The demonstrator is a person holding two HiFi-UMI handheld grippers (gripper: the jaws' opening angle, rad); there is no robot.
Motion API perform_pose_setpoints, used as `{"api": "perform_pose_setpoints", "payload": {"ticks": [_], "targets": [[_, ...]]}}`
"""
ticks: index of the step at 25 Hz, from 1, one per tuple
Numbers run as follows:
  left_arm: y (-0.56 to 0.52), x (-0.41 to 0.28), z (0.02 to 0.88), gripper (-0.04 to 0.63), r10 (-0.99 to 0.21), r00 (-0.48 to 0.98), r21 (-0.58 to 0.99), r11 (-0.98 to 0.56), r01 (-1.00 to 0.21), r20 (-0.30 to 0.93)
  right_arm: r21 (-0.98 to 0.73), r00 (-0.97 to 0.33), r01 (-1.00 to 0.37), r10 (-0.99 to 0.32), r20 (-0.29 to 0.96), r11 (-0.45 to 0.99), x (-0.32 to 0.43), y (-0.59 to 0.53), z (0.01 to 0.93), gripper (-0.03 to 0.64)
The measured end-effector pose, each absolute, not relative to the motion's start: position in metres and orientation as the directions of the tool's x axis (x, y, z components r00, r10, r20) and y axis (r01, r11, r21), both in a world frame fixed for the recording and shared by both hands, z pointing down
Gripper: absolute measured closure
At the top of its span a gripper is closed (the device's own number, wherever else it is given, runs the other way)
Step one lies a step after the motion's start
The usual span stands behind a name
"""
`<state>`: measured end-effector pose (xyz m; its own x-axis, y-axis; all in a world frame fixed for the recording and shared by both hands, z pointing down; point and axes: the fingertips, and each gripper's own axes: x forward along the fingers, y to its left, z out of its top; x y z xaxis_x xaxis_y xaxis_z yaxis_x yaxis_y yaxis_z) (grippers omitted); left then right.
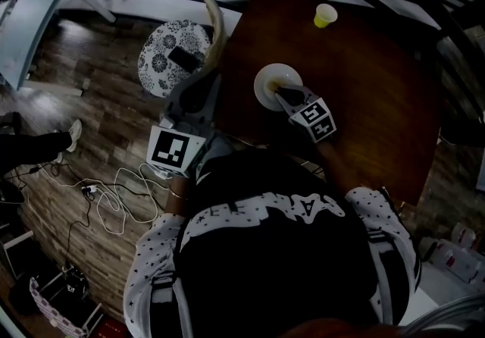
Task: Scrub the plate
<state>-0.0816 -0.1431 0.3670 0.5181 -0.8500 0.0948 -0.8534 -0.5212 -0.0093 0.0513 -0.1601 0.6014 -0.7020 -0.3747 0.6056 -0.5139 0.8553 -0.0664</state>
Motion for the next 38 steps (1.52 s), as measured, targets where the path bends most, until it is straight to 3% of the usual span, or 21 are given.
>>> {"api": "perform_pose_setpoints", "payload": {"ticks": [38], "targets": [[-0.144,-0.072,0.372,0.58,-0.832,0.546,0.017,-0.547,-0.837,0.097,-0.092,-0.765,-0.456,-0.336,0.55,0.885,0.031,-0.131,0.587,0.568]]}}
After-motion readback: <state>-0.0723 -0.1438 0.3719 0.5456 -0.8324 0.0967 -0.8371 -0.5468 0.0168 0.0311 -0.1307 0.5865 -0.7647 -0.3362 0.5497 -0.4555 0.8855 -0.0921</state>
